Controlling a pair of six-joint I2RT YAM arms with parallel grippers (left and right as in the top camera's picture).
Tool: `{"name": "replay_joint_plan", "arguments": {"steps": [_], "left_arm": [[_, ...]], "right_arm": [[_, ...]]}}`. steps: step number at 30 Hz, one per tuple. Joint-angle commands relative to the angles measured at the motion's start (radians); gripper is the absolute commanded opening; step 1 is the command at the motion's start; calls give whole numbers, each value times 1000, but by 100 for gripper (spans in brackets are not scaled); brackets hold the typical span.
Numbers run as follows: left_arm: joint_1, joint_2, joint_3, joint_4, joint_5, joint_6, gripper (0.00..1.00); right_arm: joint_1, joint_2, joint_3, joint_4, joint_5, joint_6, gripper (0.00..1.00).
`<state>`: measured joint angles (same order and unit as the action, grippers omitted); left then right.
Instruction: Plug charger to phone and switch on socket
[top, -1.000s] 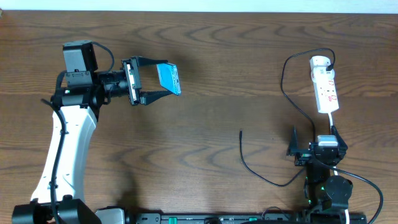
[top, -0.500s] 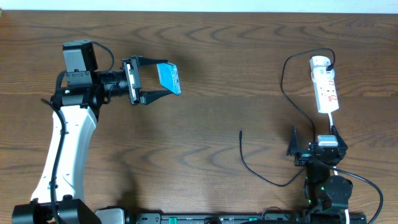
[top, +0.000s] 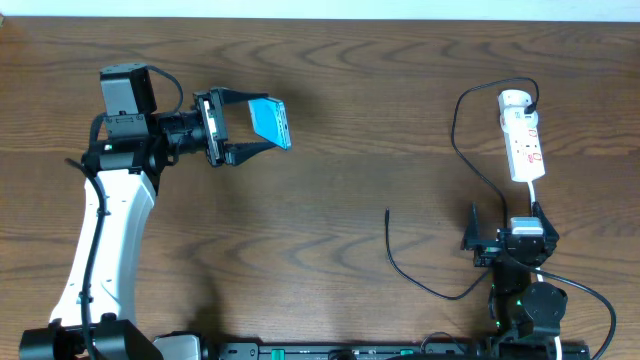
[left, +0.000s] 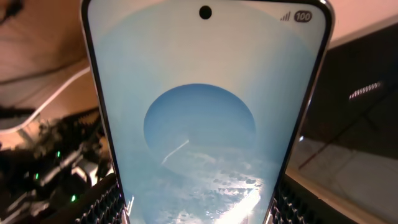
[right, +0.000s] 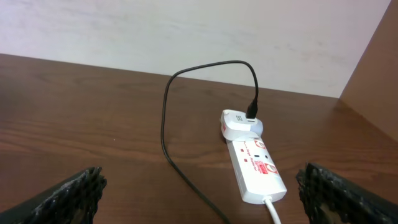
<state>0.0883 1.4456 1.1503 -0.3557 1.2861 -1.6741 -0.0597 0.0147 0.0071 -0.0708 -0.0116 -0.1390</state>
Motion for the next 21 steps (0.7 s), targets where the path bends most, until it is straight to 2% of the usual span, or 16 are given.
{"name": "replay_joint_plan", "arguments": {"steps": [1,9,21], "left_arm": [[3,-16,8,6,-125,44,7],[3,-15,5,-32,-398,125,8],[2,-14,5,-344,-849,246,7]], "right_arm": [[-6,-3,-2,-5,-2,11,99],[-6,-3,-2,-5,-2,11,99],[-6,-3,-2,-5,-2,11,99]]}}
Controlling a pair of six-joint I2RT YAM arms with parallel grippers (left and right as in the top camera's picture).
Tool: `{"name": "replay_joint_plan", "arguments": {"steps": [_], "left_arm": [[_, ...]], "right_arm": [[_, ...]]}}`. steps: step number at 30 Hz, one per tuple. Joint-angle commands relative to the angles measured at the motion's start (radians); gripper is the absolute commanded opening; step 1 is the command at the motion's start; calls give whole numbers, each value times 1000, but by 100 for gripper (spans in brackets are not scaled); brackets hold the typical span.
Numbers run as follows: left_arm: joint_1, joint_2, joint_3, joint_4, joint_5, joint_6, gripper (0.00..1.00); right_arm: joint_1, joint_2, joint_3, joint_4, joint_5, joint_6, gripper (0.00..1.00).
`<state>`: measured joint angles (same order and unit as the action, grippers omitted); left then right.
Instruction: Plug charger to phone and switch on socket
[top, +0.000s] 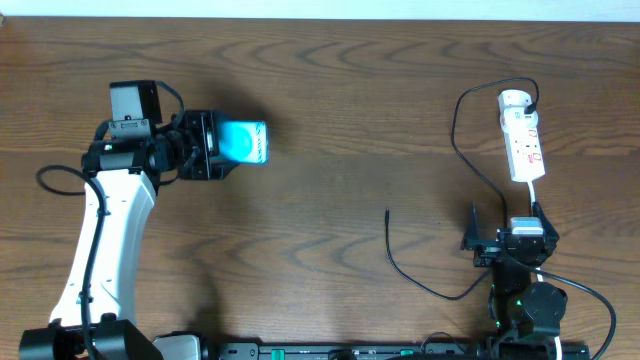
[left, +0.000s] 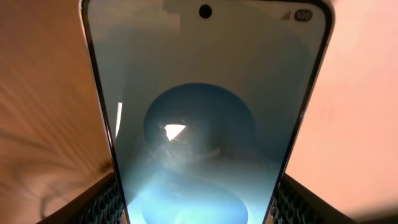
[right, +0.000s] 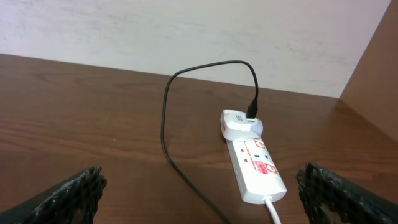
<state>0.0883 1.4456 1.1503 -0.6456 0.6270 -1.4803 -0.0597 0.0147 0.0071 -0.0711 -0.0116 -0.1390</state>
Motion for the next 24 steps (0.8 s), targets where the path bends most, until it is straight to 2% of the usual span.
{"name": "replay_joint_plan", "arguments": {"steps": [1,7,24], "left_arm": [[2,-14,4,-70,-214,58,7],[0,-12,-12,-117,-308,80,7],[-62,167,-32,-135,-344,100,7]], "right_arm": [[-6,-3,-2,-4,-2,11,99],[-6,-3,-2,-4,-2,11,99],[-6,-3,-2,-4,-2,11,99]]}}
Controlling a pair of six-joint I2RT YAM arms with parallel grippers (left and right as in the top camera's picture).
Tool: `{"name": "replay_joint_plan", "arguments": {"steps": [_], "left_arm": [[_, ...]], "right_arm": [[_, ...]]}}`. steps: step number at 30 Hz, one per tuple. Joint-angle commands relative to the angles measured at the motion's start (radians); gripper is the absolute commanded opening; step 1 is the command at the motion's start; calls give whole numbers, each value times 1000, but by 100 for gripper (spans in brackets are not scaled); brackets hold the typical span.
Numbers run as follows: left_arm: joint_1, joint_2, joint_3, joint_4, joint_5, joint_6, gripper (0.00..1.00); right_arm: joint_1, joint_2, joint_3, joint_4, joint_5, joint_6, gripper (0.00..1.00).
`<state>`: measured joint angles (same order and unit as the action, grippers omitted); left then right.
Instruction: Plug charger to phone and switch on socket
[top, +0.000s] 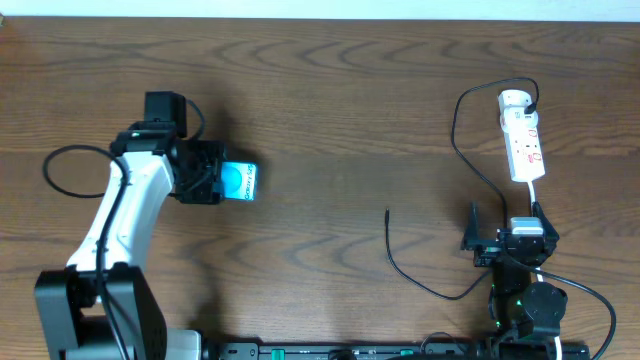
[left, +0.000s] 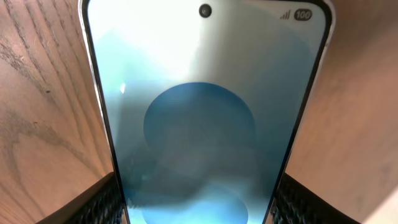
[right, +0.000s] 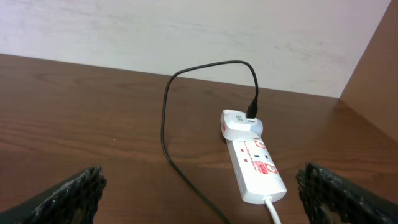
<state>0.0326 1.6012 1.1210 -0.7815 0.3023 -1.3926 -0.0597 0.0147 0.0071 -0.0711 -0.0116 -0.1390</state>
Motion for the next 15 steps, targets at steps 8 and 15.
{"name": "replay_joint_plan", "arguments": {"steps": [8,15], "left_arm": [[-6,15,-3,24,-20,12,7],[-6,15,-2,24,-20,12,7]], "right_arm": [[-6,-3,-2,-4,-2,11,99],[-6,-3,-2,-4,6,9,99]]}}
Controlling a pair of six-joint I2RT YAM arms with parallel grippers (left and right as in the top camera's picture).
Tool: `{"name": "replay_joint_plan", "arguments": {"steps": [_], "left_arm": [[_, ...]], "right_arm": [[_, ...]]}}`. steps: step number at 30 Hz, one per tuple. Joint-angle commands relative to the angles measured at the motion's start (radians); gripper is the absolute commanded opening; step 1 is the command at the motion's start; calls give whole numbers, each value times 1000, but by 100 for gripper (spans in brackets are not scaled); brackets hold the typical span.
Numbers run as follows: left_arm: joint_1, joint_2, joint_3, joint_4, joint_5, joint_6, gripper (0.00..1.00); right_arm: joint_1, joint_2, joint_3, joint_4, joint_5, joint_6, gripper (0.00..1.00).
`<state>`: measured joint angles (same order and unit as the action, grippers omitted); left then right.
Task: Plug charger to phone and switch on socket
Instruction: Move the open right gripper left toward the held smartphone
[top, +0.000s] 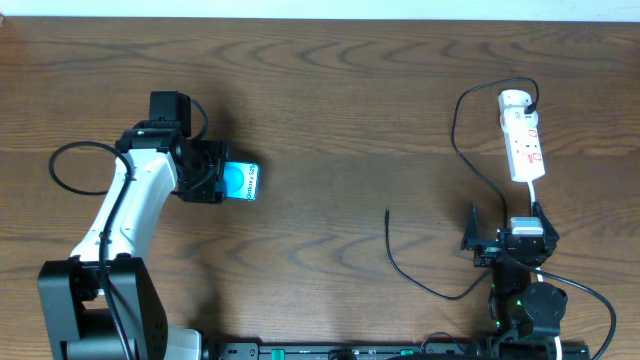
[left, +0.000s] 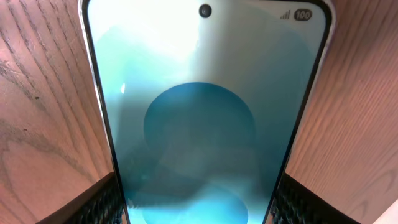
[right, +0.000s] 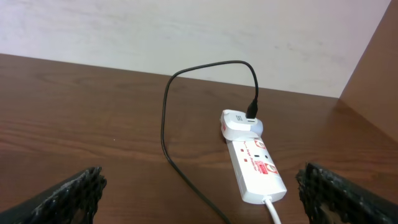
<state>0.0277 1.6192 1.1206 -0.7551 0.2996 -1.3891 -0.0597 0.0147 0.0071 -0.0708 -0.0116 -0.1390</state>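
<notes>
A phone with a lit blue screen is held in my left gripper, shut on its sides, low over the table at the left. In the left wrist view the phone fills the frame between the fingers. A white power strip lies at the far right with a white adapter plugged in. The black charger cable runs from it to a loose plug end mid-table. My right gripper rests open near the front edge, short of the power strip.
The power strip's white lead runs toward my right gripper. A pale wall rises behind the table's far edge. The black cable loops across the wood between the plug end and the right arm's base.
My left gripper with the phone has shifted very slightly; the phone sits about where it was. The right arm, cable and power strip have not moved.
My left gripper held the phone raised and turned on edge at the upper left. Then the phone was turned with its screen facing up. By now it is lower and nearer the table, screen up. The right gripper stayed open and still throughout.
</notes>
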Motion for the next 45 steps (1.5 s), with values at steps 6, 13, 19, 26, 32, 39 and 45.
{"name": "replay_joint_plan", "arguments": {"steps": [6,13,19,26,32,39,45], "left_arm": [[-1,-3,-2,-2,-18,9,7],[-1,-3,-2,-2,-24,9,7],[-1,-3,-2,-1,-25,9,7],[-1,-3,-2,1,-24,9,7],[-1,-3,-2,1,-24,10,7],[-1,-3,-2,1,-24,9,7],[-1,-3,-2,5,-24,9,7]], "right_arm": [[-6,-3,-2,-4,-10,19,99],[-6,-3,-2,2,-30,166,99],[-6,-3,0,68,-181,248,99],[-6,39,81,81,-256,265,99],[-6,330,265,79,-351,224,99],[-4,811,600,-20,-604,244,99],[44,1186,964,-404,-707,222,99]]}}
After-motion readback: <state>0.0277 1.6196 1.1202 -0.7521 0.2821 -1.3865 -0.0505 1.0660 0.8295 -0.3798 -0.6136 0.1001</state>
